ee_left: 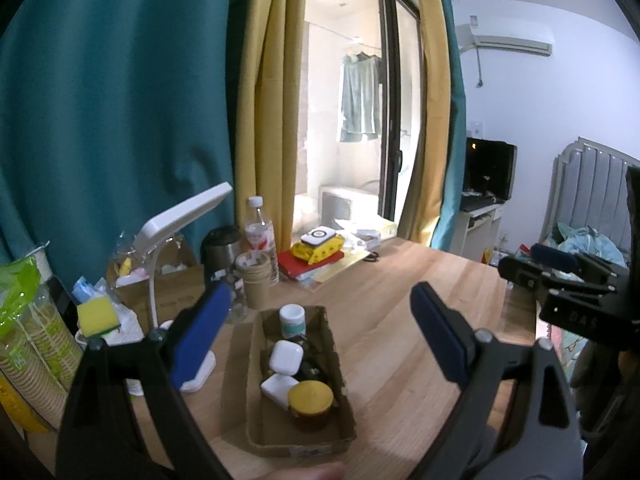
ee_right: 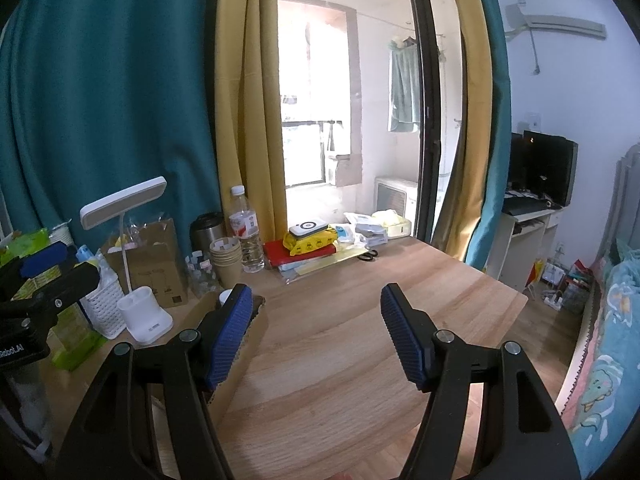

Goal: Organize rigid objects

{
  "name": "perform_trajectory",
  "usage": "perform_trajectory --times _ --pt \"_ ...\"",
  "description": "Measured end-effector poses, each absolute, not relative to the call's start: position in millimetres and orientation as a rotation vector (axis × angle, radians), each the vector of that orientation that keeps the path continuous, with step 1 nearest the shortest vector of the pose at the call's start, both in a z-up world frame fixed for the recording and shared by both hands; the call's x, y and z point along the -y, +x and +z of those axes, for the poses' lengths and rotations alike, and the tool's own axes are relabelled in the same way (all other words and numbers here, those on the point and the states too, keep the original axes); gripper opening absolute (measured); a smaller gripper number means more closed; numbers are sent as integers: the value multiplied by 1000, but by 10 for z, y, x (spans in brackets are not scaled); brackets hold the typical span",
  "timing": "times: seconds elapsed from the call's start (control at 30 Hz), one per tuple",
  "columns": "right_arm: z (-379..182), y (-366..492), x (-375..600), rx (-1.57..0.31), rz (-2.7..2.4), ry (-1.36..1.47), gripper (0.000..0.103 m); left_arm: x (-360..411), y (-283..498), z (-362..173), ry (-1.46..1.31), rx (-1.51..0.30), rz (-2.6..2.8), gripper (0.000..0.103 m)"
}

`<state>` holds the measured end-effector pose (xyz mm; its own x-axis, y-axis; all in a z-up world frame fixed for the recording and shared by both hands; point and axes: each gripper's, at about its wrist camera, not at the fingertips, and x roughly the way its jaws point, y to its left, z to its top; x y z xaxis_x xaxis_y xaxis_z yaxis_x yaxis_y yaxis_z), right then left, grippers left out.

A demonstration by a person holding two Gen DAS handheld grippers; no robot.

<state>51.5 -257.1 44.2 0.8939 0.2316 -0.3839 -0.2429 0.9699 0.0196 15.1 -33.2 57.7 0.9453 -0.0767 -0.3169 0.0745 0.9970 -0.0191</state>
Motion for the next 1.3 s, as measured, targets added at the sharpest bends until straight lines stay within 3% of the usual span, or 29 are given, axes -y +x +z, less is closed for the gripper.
perform_trajectory --times 1.3 --pt "437 513 2588 -390 233 -28 70 341 163 573 -7 -326 -83 93"
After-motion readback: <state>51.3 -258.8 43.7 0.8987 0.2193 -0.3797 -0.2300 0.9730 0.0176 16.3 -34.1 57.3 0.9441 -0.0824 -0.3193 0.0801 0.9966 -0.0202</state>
